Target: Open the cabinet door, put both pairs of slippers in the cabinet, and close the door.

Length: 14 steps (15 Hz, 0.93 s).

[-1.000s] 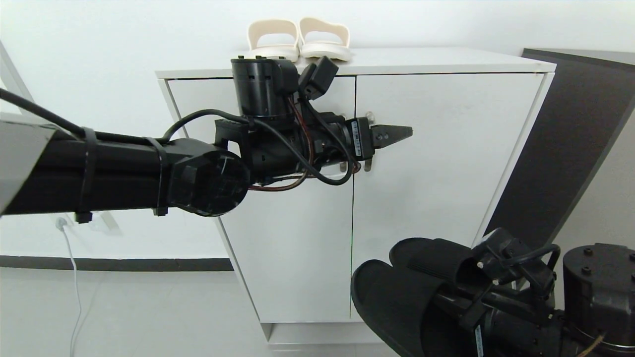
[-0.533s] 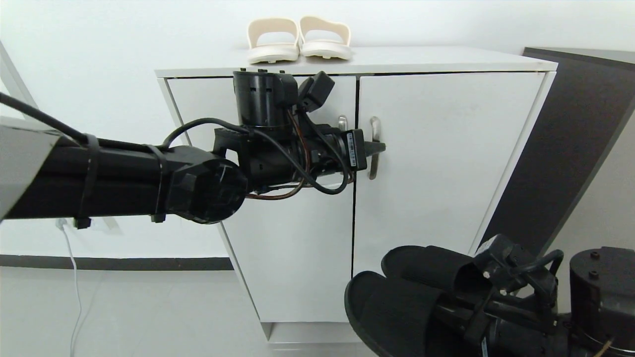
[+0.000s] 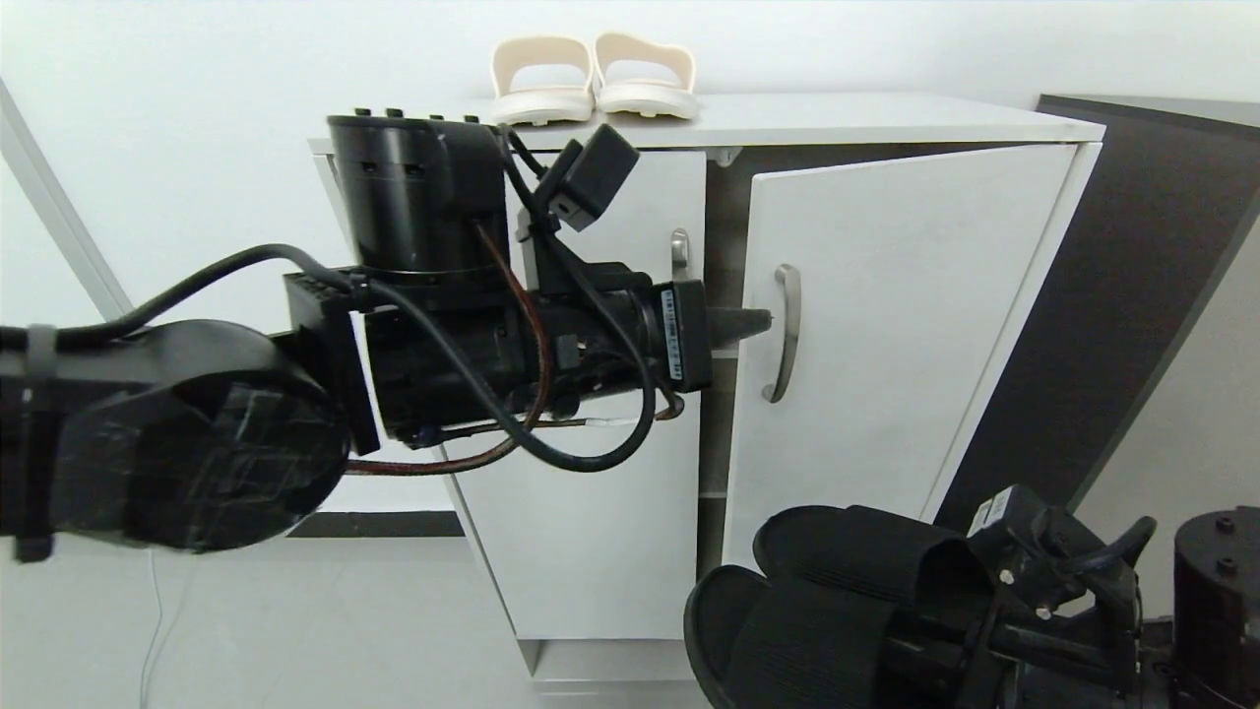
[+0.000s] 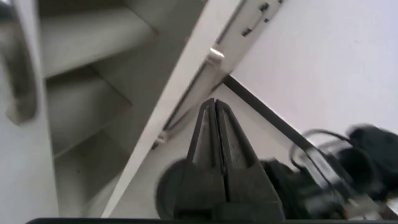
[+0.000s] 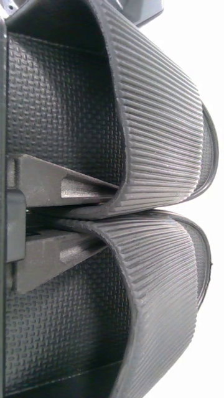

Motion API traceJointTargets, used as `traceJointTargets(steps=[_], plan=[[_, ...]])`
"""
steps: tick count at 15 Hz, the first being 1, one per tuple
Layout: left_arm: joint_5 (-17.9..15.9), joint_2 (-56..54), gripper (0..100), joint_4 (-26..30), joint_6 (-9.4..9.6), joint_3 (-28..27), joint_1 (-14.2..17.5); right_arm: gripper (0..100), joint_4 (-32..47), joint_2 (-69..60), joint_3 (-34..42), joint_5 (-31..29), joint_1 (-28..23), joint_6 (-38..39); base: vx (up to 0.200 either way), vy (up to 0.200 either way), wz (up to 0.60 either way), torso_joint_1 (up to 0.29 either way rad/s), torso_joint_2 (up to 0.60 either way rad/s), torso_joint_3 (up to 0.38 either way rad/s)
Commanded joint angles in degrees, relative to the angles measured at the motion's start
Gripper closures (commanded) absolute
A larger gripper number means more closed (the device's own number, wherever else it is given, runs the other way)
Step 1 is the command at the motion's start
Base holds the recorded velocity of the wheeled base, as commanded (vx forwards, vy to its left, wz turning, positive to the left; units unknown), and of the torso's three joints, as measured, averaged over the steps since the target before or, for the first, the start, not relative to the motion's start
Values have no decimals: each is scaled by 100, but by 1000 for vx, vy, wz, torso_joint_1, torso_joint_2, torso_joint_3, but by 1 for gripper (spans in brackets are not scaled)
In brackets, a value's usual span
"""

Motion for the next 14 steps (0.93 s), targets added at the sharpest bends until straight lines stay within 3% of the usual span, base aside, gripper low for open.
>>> traceJointTargets(steps=[1, 5, 7, 12, 14], plan=[[-6, -622, 100, 1, 1, 396, -50, 100, -3, 1, 2, -9, 5, -9, 0, 0, 0, 0, 0, 0], [-32, -473, 100, -34, -25, 299, -6, 100, -3, -25, 28, -9, 14, -35, 0, 0, 0, 0, 0, 0], [-6, -112, 100, -324, -34, 185, 38, 100, 6, -34, 81, 0, 67, -123, 0, 0, 0, 0, 0, 0], [3, 661, 100, -500, -395, -466, 178, 100, -3, -52, 300, 0, 339, -194, 0, 0, 0, 0, 0, 0], [12, 846, 100, -500, -403, -624, 222, 100, 6, -52, 344, 8, 357, -325, 0, 0, 0, 0, 0, 0]])
